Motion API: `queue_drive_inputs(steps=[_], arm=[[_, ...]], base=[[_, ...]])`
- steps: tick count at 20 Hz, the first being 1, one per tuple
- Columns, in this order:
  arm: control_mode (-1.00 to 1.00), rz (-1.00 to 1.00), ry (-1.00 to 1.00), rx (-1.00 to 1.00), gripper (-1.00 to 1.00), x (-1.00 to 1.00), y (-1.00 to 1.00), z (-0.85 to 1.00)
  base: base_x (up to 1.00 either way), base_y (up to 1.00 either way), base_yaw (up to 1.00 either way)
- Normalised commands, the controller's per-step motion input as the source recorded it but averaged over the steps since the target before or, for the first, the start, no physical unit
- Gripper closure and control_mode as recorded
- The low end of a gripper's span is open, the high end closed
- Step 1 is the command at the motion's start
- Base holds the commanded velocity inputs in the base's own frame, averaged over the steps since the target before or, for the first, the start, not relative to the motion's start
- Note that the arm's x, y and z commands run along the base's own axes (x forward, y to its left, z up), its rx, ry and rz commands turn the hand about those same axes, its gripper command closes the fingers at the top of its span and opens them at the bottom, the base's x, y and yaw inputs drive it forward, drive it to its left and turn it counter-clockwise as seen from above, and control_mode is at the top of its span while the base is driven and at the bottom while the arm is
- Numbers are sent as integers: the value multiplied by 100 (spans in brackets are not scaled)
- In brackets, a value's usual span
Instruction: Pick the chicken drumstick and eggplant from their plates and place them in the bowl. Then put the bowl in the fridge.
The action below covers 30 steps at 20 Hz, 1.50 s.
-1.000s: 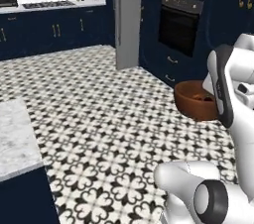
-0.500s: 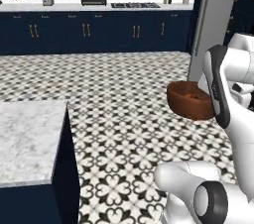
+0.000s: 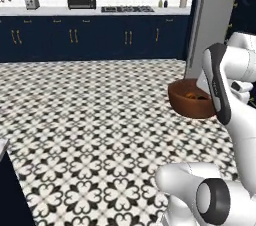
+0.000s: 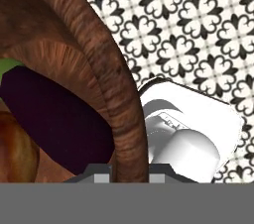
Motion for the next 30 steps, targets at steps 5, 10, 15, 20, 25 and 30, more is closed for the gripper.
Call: queue_drive_inputs(steps=[5,10,15,20,25,30], arm=[[100,0,0,0,100,0,0,0],[100,0,0,0,100,0,0,0],[100,0,0,0,100,0,0,0],[100,0,0,0,100,0,0,0],[100,0,0,0,100,0,0,0],[100,0,0,0,100,0,0,0]], base=[[100,-38,0],[100,-18,0],[100,-3,-1],[100,0,-8],[100,7,-17],[100,58,-30]])
